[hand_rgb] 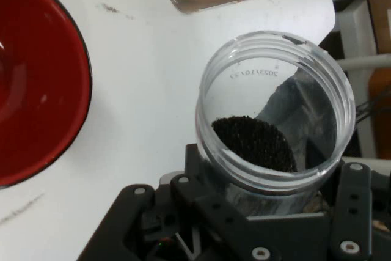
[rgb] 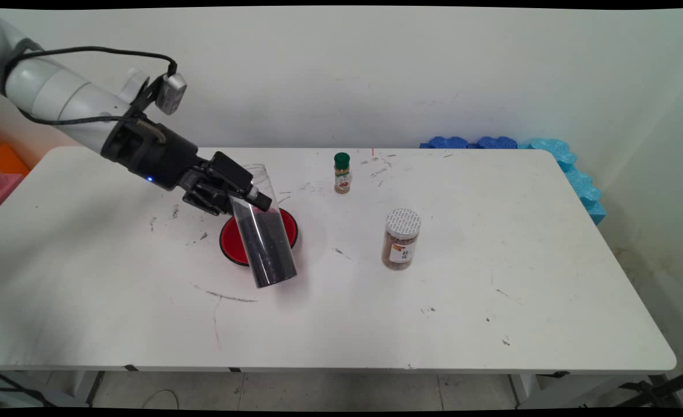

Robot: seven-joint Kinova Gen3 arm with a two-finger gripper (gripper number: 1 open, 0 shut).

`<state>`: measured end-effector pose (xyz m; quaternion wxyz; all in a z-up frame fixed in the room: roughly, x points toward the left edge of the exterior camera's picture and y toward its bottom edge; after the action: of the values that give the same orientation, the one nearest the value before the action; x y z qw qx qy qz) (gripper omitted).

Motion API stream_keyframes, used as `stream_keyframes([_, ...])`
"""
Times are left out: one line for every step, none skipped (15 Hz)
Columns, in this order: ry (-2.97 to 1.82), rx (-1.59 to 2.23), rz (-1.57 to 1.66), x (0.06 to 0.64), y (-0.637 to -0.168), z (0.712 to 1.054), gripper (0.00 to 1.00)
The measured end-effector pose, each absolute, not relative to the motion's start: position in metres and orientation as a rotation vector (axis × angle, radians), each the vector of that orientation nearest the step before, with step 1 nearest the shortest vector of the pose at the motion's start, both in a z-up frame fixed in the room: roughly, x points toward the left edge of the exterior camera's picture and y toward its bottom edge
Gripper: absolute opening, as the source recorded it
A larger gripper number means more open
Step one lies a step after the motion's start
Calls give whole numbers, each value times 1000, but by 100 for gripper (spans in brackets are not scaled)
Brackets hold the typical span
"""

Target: Pour the black seasoning powder in the red bowl

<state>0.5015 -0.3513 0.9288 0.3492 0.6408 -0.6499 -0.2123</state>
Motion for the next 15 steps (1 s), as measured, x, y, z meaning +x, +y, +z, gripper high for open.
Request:
stream_keyframes([-1659, 1686, -566, 501, -352, 927, 0])
stream_keyframes([-1637, 1708, -578, 500, -352, 925, 0])
stream_keyframes([-1616, 1728, -589, 500, -352, 924, 0])
stream_keyframes([-1594, 1749, -600, 499, -353, 922, 0])
stream_keyframes([-1564, 1776, -615, 499, -353, 921, 0])
stream_keyframes([-1532, 1805, -631, 499, -353, 919, 0])
stream_keyframes([-1507, 1827, -644, 499, -354, 917, 0])
stream_keyframes([-1485, 1846, -655, 499, -354, 916, 0])
stream_keyframes([-1465, 1864, -666, 499, -354, 915, 0])
stream_keyframes([-1449, 1879, -675, 499, -354, 914, 0])
stream_keyframes([-1425, 1899, -689, 500, -354, 913, 0])
stream_keyframes([-1409, 1912, -697, 500, -354, 912, 0])
stream_keyframes([-1385, 1932, -709, 500, -354, 911, 0])
stream_keyframes([-1358, 1953, -722, 501, -354, 909, 0])
stream_keyframes([-1330, 1974, -734, 502, -354, 908, 0])
